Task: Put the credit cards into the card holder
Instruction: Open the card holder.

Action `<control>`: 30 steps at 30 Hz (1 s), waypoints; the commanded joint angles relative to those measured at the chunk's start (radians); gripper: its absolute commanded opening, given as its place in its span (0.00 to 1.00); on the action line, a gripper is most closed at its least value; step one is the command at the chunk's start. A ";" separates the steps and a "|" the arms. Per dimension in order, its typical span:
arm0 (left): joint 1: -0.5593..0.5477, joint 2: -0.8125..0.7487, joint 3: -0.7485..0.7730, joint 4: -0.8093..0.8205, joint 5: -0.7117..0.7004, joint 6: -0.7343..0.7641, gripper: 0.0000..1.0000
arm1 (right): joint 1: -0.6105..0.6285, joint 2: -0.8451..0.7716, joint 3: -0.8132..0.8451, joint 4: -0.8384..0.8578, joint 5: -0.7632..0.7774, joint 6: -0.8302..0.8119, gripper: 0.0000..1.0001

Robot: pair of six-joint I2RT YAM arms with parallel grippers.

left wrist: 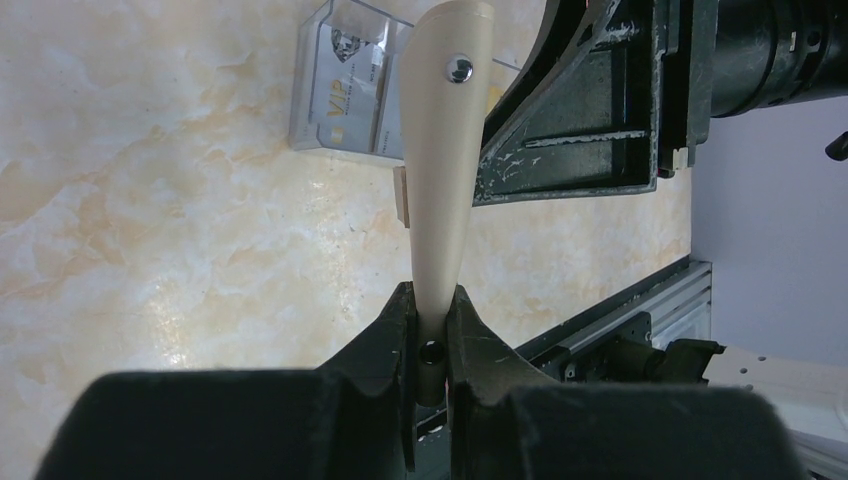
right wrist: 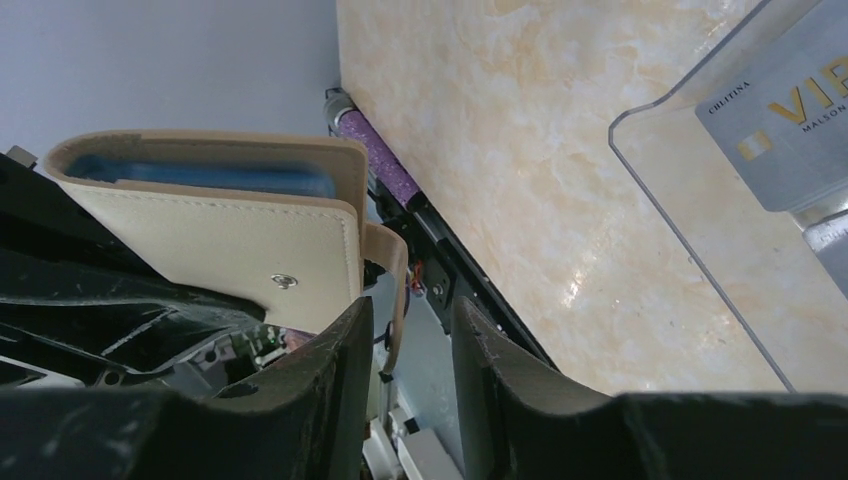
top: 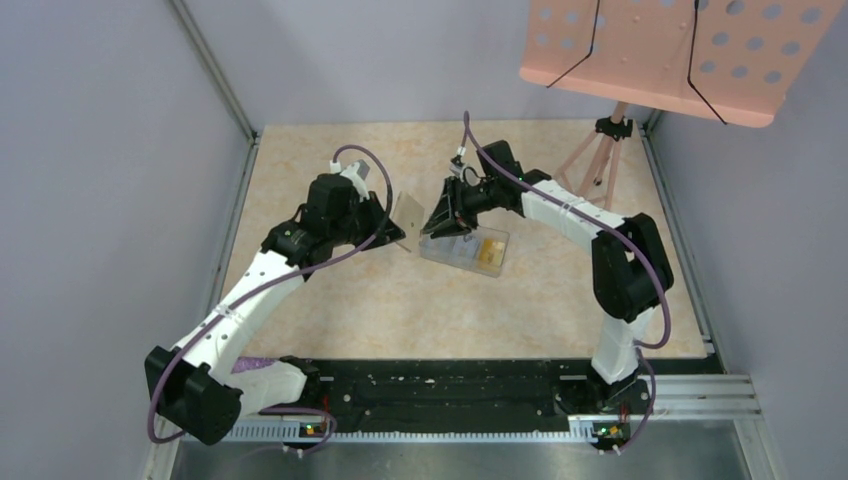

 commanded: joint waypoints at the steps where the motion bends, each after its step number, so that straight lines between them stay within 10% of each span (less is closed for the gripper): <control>1: 0.004 -0.032 -0.007 0.052 0.013 -0.007 0.00 | 0.010 0.023 0.059 0.063 -0.037 0.028 0.34; 10: 0.005 -0.029 -0.003 0.053 -0.002 -0.002 0.02 | 0.006 0.016 0.055 0.066 -0.080 0.017 0.00; 19: 0.006 -0.026 0.059 -0.094 -0.252 0.054 0.97 | -0.032 -0.059 0.095 0.060 -0.100 -0.067 0.00; 30: 0.014 0.023 0.160 -0.149 -0.286 0.248 0.99 | -0.044 -0.108 0.101 0.137 -0.270 -0.125 0.00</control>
